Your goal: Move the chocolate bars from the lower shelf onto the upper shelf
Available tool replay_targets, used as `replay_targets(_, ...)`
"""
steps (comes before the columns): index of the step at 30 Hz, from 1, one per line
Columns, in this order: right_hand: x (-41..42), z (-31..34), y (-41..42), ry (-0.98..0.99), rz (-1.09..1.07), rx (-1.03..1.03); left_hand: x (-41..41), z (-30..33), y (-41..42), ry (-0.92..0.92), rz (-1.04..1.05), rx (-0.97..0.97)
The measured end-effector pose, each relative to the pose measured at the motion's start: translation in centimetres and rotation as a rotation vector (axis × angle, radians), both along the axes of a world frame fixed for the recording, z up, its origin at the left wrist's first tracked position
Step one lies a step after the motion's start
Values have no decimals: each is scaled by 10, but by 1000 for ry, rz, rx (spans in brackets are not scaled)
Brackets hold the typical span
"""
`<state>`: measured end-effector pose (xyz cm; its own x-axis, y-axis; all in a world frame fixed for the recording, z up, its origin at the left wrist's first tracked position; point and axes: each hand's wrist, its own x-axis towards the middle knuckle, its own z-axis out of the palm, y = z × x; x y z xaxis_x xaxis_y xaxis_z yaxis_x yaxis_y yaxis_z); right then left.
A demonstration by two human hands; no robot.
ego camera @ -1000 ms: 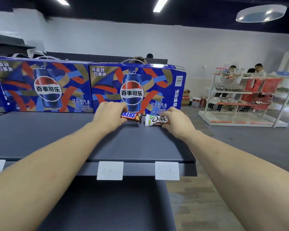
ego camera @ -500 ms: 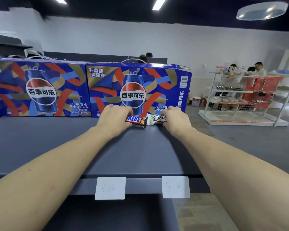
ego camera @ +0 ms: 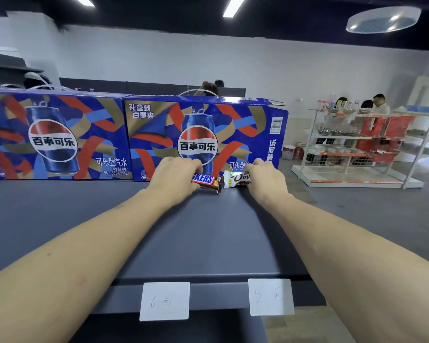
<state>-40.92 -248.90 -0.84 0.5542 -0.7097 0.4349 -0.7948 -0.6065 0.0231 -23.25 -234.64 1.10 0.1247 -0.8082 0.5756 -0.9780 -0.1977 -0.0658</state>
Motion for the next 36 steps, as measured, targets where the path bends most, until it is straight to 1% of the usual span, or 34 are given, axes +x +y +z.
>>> replay_targets(14, 10, -4, 2, 3, -69, -39, 3, -5, -6, 31, 0, -12)
replay_targets(19, 7, -4, 1, -8, -61, -54, 6, -10, -3, 127, -10, -13)
replay_targets(21, 7, -4, 2, -13, -57, -57, 7, -9, 0, 217, -21, 6)
replay_targets(23, 7, -4, 3, -16, -50, -56, 9, -7, 6, 380, -61, 30)
replay_targets(26, 7, -6, 5, -21, -45, -51, 15, -5, 14, 626, -155, 13)
replay_targets(29, 6, -5, 8, -24, -50, -55, 25, -4, 23, 759, -197, 28)
replay_targets(31, 6, -4, 12, -35, -47, -56, 31, -1, 31, 877, -216, 95)
replay_targets(34, 10, -2, 21, -48, -33, -78, 40, 2, 46, 1105, -245, 265)
replay_targets(36, 16, 0, 28, -41, -21, -102, 44, 2, 53, 1230, -273, 320)
